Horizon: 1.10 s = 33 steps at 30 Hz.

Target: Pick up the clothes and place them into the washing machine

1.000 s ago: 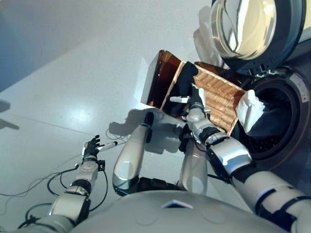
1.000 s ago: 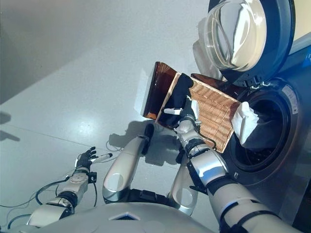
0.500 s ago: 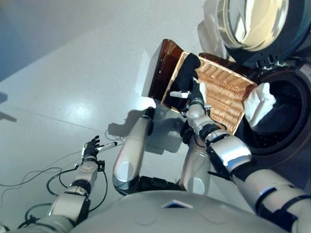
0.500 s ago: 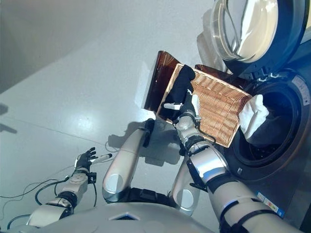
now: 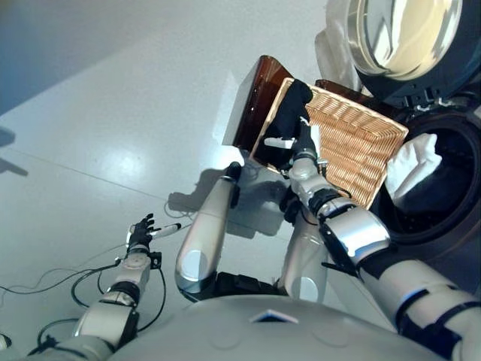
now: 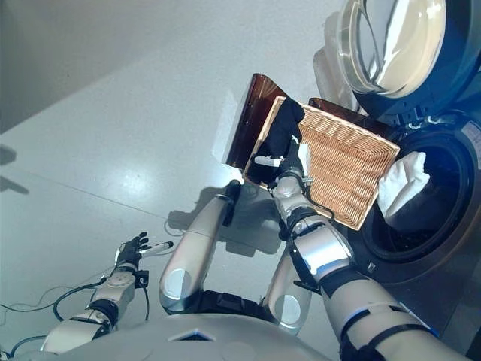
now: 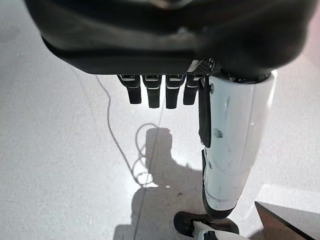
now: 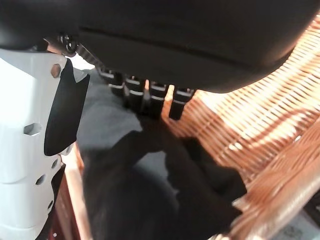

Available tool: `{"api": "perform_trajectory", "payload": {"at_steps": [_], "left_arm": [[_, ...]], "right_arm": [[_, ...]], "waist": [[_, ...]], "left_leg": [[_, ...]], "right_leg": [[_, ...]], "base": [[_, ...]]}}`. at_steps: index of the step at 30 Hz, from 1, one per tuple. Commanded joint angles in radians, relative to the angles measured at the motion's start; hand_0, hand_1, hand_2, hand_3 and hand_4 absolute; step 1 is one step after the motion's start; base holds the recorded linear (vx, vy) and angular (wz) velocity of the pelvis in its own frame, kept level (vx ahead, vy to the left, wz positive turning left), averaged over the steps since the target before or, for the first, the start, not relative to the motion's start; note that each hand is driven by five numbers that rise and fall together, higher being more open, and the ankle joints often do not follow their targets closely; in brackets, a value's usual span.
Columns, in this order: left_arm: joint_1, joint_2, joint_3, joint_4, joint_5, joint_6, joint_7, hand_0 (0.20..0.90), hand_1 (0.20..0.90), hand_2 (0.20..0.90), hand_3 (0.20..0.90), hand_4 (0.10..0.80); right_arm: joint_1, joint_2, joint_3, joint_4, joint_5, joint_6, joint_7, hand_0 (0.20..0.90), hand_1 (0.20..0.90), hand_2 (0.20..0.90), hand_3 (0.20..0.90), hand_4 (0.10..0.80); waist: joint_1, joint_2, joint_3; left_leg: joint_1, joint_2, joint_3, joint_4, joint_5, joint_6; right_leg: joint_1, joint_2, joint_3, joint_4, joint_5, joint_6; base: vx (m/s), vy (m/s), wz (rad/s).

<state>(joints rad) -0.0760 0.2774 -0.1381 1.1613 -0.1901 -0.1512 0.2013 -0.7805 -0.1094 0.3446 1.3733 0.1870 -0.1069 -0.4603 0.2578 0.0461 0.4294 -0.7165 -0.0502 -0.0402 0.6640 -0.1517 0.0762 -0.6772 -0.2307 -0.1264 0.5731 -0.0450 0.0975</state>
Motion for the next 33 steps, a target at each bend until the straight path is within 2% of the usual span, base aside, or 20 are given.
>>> {"api": "perform_trajectory", "payload": {"at_steps": [1, 2, 22, 33], "left_arm": [[0.034, 0.093, -0.013, -0.011, 0.006, 0.002, 0.029, 0.900, 0.900, 0.900, 0.900, 0.800], [0.033, 0.092, -0.014, -0.009, 0.009, 0.003, 0.029, 0.900, 0.900, 0.900, 0.900, 0.800], [0.034, 0.084, -0.014, 0.033, 0.012, 0.009, 0.035, 0.900, 0.900, 0.900, 0.900, 0.800], [0.049, 0.059, -0.011, 0.065, -0.013, -0.003, 0.024, 0.900, 0.900, 0.900, 0.900, 0.800]], "right_arm": [[-0.067, 0.030, -0.012, -0.015, 0.000, -0.015, 0.006, 0.345, 0.345, 0.345, 0.345, 0.404], [-0.066, 0.031, -0.013, -0.013, 0.000, -0.015, 0.005, 0.200, 0.200, 0.200, 0.200, 0.300], [-0.012, 0.027, -0.065, -0.029, 0.030, -0.016, -0.002, 0.200, 0.200, 0.200, 0.200, 0.300], [0.152, -0.006, -0.203, -0.215, 0.319, -0.138, 0.069, 0.200, 0.200, 0.200, 0.200, 0.300]], "waist": [[0.028, 0.034, 0.004], [0.028, 0.035, 0.007], [0.000, 0.037, -0.005], [-0.056, 0.027, -0.033]], "left_leg": [[-0.026, -0.044, 0.041, 0.007, -0.006, -0.028], [-0.025, -0.044, 0.040, 0.007, -0.007, -0.027], [0.021, -0.038, 0.063, -0.032, 0.001, -0.025], [0.059, -0.026, 0.092, -0.045, -0.002, -0.026]], "right_leg": [[0.032, -0.005, -0.008, 0.058, -0.082, -0.054], [0.031, -0.006, -0.009, 0.061, -0.084, -0.054], [0.058, -0.002, 0.013, 0.040, -0.077, -0.057], [0.075, 0.002, 0.043, 0.036, -0.078, -0.058]], "base": [[0.005, 0.009, 0.05], [0.009, 0.006, 0.06], [0.003, 0.004, 0.00], [0.004, 0.017, -0.11]]}}
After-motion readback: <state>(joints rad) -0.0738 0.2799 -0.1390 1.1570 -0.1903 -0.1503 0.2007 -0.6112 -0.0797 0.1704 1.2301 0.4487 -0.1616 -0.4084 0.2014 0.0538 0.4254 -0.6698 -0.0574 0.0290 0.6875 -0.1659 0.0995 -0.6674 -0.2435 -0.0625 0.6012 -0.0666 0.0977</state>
